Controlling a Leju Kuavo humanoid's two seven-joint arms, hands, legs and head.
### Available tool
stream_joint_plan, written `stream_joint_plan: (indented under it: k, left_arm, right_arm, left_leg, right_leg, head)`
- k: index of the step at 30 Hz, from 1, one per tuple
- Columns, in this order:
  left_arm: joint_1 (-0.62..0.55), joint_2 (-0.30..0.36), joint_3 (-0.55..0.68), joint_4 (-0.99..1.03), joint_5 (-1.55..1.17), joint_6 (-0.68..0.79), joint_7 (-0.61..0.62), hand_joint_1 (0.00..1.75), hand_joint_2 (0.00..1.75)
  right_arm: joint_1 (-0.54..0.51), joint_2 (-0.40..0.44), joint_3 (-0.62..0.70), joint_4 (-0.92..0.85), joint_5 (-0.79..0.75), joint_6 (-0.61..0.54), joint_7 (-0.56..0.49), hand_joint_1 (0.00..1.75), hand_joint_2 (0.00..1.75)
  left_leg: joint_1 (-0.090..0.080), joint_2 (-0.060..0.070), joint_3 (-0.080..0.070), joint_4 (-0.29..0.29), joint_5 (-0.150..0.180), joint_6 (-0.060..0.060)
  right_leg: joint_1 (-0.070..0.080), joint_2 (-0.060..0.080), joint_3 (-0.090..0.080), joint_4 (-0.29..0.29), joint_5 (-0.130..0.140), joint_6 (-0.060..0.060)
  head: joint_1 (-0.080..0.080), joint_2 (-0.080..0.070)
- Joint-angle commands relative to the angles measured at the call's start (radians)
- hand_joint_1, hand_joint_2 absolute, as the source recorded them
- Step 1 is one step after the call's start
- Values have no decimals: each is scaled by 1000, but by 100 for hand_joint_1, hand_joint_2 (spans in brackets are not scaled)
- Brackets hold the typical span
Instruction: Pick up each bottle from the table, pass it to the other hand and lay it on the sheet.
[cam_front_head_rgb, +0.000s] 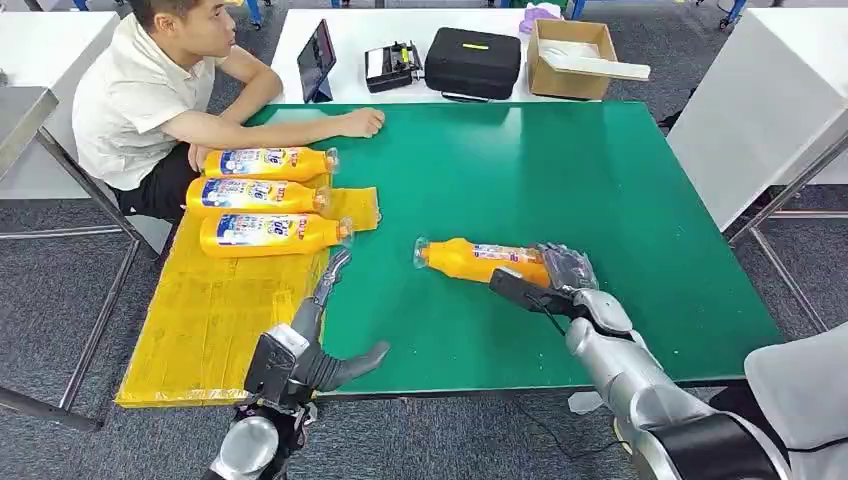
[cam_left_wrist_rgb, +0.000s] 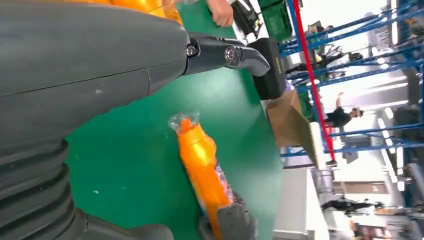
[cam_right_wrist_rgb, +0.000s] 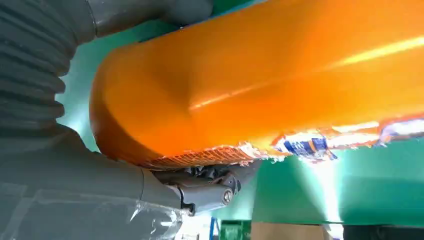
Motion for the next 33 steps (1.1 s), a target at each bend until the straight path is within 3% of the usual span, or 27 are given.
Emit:
stream_joint_plan:
  k: [1,6,9,13,19,33]
  left_arm:
    - [28,-56,38,24,184,29,-17,0,175]
    - [36,-47,24,10,208,46,-26,0,175]
    - [53,-59,37,10,270,60,-24,0,175]
    - [100,-66,50,31,432,57,2,0,175]
    - [107,-44,37,58,546,42,15,0,175]
    - [14,-44,-40,117,481,-60,-3,0,175]
  right_arm:
    - [140,68,-173,-109,-285,67,-248,175,175]
    - [161,60,-154,-180,-316,80,-224,175,175]
    - [179,53,-150,-227,-385,95,-265,175,175]
    - [261,30,-106,-451,-495,93,-263,175,175]
    - [319,51,-76,-614,-596,83,-272,175,175]
    - [236,158,213,-539,-558,107,-272,175,175]
  left_leg:
    - [1,0,1,-1,0,0]
    - [1,0,-3,-1,0,0]
    - [0,0,-4,0,0,0]
    - [0,0,-6,0,0,0]
    - [0,-1,-12,0,-1,0]
    - [1,2,-18,0,0,0]
  right_leg:
    - [2,-2,2,-2,0,-3]
    - [2,-3,0,-1,-1,-5]
    - [1,-1,-2,0,0,-3]
    - [0,-2,-3,0,-1,-3]
    - [0,-1,-8,1,-2,-3]
    - [1,2,-16,1,-1,-3]
  head:
    - [0,0]
    - [0,0]
    - [0,0]
    - [0,0]
    - [0,0]
    - [0,0]
